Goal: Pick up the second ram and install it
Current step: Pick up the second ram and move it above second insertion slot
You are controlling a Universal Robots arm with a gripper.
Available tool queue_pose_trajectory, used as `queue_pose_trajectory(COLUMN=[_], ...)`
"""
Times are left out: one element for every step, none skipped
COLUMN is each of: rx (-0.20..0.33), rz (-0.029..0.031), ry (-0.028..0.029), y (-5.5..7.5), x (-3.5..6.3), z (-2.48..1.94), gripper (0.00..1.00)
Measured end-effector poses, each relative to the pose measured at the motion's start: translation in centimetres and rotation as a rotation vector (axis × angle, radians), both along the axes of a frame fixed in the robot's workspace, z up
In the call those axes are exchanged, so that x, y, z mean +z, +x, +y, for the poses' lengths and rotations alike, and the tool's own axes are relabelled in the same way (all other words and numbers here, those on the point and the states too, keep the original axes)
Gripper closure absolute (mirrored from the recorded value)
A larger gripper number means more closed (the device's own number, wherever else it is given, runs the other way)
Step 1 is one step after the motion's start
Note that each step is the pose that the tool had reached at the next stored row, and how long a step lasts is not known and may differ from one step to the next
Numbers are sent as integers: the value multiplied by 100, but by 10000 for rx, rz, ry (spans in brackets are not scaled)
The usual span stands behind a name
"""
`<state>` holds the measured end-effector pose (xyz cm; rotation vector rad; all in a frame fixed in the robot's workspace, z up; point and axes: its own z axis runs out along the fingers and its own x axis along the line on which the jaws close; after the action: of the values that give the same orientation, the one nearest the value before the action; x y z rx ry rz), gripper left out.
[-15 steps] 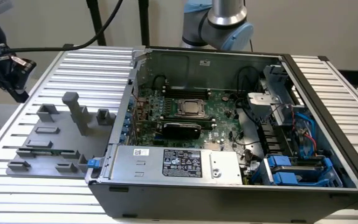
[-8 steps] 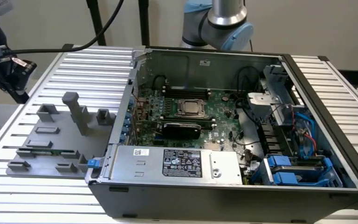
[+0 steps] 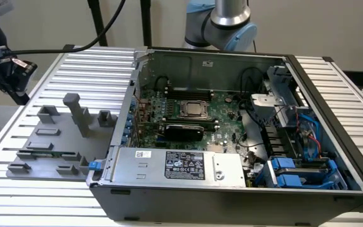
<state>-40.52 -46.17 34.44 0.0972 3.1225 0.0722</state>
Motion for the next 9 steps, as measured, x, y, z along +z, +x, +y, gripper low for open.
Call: queue_pose_trajectory(rx=[0,1,37,158,336,515,696,892,1073], rz=[0,-3,-3,-2,-3,-2,-2,-2,-2], ry=[-4,-10,-12,-12,-12,-12,-13,-12,-12], y=[0,1,5,5,5,5,6,6,6], x=[0,-2,-3,-3,-5,-9,-12,-17,-22], z=[0,0,0,0,1,1,1,1,1], gripper=[100,100,100,100,100,100,100,100,100])
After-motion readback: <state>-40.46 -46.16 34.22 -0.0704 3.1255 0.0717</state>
